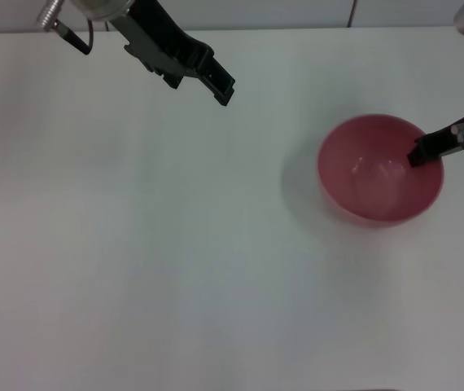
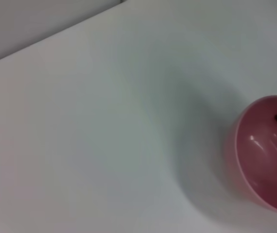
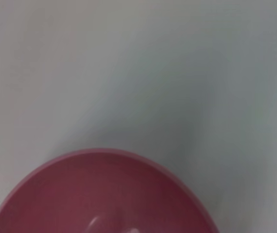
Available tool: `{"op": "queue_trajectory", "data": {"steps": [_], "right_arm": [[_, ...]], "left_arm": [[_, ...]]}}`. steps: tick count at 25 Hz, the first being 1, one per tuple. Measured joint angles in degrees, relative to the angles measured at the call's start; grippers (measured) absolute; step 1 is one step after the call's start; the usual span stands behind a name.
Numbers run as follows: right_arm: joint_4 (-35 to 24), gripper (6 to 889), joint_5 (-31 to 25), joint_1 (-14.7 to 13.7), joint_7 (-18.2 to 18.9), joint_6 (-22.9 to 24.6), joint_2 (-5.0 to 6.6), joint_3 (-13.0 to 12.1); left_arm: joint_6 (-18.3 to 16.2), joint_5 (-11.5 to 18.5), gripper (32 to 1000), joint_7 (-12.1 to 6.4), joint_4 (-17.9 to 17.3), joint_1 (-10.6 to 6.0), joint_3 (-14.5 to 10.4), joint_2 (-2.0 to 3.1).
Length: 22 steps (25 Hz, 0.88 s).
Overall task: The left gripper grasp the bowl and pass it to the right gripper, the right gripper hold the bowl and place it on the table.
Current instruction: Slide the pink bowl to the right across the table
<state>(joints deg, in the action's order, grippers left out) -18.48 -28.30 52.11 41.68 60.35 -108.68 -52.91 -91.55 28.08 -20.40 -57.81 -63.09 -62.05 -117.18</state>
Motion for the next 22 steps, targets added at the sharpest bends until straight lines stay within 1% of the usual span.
{"op": "queue_trajectory", "data": {"steps": [5, 14, 22], "right_arm": [[0.5, 28, 0.0, -0.3, 0.1, -0.9, -0.22, -0.1], [1.1, 30, 0.1, -0.8, 0.1, -3.1, -0.21, -0.1], [1.2, 32, 0.2, -1.1, 0.0, -3.6, -0.34, -0.1]], "left_arm": [[0.1, 0.0, 861, -0.15, 0.8, -0.03, 0.0, 0.01], [0.2, 0.0, 861, -0.16, 0.9, 0.03, 0.0, 0.03], [0.2, 0.0, 861, -0.16, 0.9, 0.07, 0.0, 0.02]]}}
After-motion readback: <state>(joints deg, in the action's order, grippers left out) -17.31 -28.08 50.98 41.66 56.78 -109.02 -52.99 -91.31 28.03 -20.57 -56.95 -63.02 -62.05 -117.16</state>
